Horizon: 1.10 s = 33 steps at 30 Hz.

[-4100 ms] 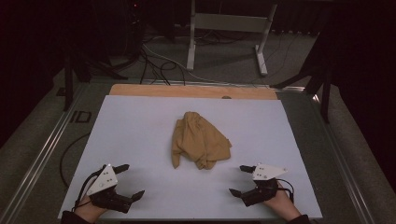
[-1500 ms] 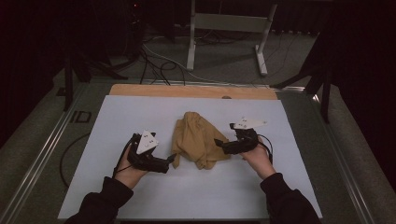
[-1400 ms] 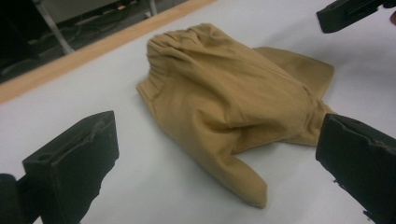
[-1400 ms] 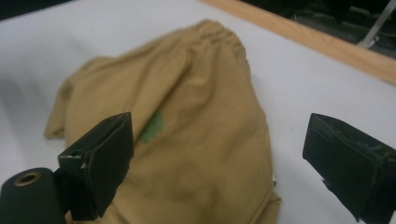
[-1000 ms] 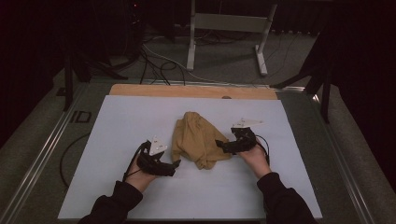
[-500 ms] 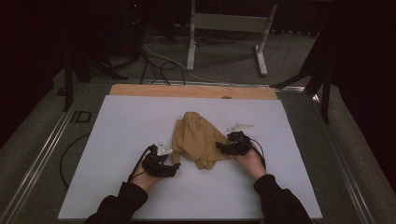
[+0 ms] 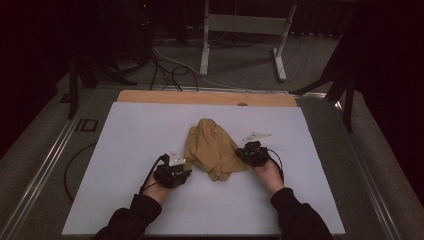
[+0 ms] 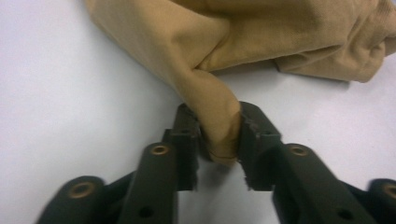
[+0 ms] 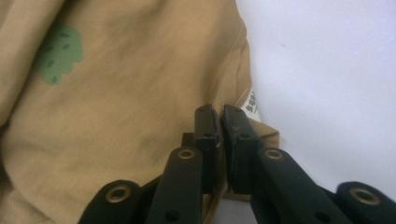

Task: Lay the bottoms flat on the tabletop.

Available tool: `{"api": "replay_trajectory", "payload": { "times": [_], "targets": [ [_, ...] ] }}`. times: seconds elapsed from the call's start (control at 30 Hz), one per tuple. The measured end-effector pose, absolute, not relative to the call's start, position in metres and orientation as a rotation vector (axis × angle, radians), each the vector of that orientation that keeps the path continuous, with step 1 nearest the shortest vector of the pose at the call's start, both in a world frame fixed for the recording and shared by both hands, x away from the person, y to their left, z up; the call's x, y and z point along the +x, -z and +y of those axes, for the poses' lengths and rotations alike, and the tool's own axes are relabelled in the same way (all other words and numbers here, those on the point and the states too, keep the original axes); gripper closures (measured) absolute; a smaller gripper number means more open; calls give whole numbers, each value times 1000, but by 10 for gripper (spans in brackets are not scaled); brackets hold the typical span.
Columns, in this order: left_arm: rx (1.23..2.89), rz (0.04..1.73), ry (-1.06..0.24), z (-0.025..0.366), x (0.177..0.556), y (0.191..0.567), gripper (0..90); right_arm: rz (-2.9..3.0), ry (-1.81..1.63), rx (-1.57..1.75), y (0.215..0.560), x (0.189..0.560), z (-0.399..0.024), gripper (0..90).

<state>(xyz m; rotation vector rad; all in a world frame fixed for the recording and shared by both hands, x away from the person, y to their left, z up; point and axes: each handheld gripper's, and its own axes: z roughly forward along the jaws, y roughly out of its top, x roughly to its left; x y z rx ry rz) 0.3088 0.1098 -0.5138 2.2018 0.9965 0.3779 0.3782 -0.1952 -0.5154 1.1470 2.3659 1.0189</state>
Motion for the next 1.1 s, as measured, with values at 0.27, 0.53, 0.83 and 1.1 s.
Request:
{"api": "replay_trajectory", "payload": {
  "times": [0.27, 0.53, 0.83, 1.1],
  "targets": [
    [2177, 1001, -391, 118, 310, 502, 854, 2328, -1038, 1127, 502, 378, -200, 868],
    [2157, 1000, -446, 130, 314, 479, 864, 2276, -1080, 1132, 486, 380, -211, 871],
    [2126, 995, -556, 161, 324, 428, 865, 2176, -1166, 1151, 451, 386, -233, 871],
    [2108, 968, -653, 181, 322, 392, 866, 2066, -1285, 1124, 412, 380, -250, 873]
  ]
}}
